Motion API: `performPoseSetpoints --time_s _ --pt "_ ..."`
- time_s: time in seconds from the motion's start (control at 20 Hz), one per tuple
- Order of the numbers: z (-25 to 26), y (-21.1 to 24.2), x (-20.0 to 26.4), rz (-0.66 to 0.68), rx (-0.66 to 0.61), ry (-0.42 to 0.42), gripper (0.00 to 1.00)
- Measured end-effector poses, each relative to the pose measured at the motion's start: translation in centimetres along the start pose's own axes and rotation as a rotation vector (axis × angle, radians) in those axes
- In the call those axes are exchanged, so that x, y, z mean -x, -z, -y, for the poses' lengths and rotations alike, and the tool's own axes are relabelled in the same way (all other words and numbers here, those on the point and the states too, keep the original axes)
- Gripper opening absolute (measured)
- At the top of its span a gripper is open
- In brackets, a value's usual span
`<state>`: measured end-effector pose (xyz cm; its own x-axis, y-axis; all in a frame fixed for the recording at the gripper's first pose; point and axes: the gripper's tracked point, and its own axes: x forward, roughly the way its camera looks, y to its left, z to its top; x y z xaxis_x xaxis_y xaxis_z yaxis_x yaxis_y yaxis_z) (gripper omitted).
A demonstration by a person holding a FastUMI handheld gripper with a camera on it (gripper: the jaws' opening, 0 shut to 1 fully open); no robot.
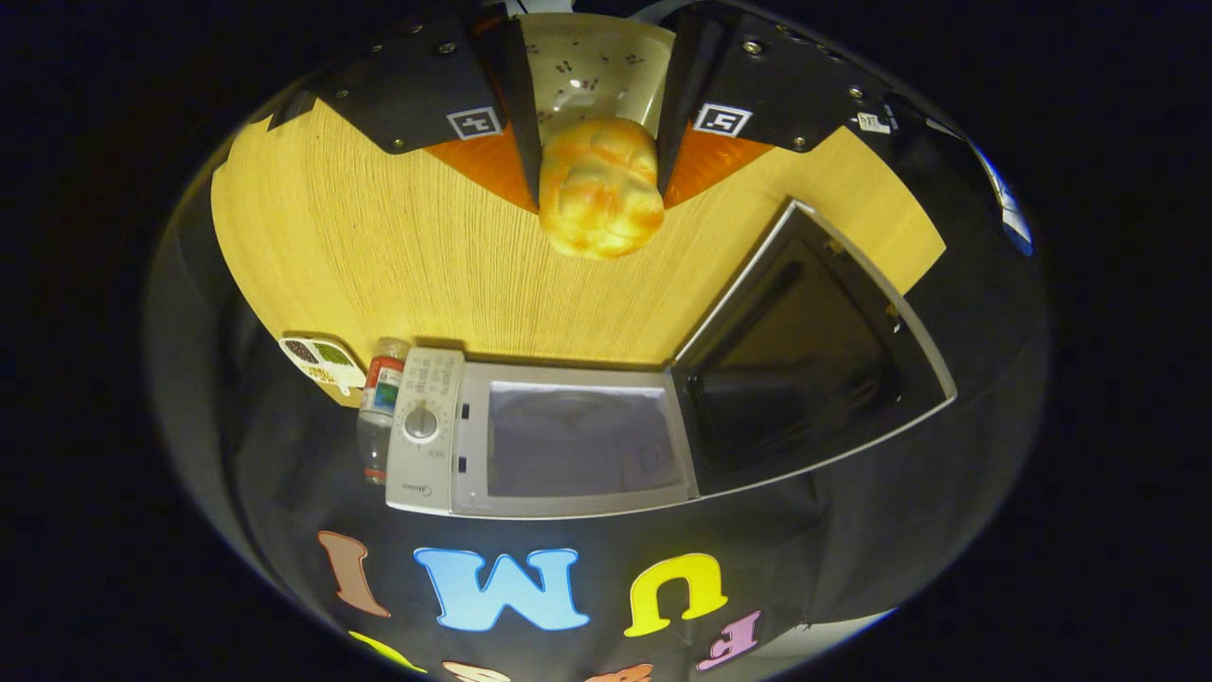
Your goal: Open the microwave, put the food inside, and close the microwave door.
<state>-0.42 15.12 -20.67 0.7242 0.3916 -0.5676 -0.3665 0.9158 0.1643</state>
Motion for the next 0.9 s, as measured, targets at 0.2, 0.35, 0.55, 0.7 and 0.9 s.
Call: performPoseSetpoints --time_s 0.2,0.35,0.55,0.7,0.9 --pt "-1.4 -4.9 -2.5 0.089 -0.031 0.004 0.59" --pt "-2.8 -7.6 -4.5 0.143 -0.097 -0.014 0.59" --pt "-4.2 -11.0 -7.1 0.222 -0.186 -0.028 0.59" --pt "-4.5 -13.1 -9.4 0.282 -0.245 -0.03 0.58" --pt "-3.9 -15.1 -12.5 0.345 -0.341 -0.014 0.59"
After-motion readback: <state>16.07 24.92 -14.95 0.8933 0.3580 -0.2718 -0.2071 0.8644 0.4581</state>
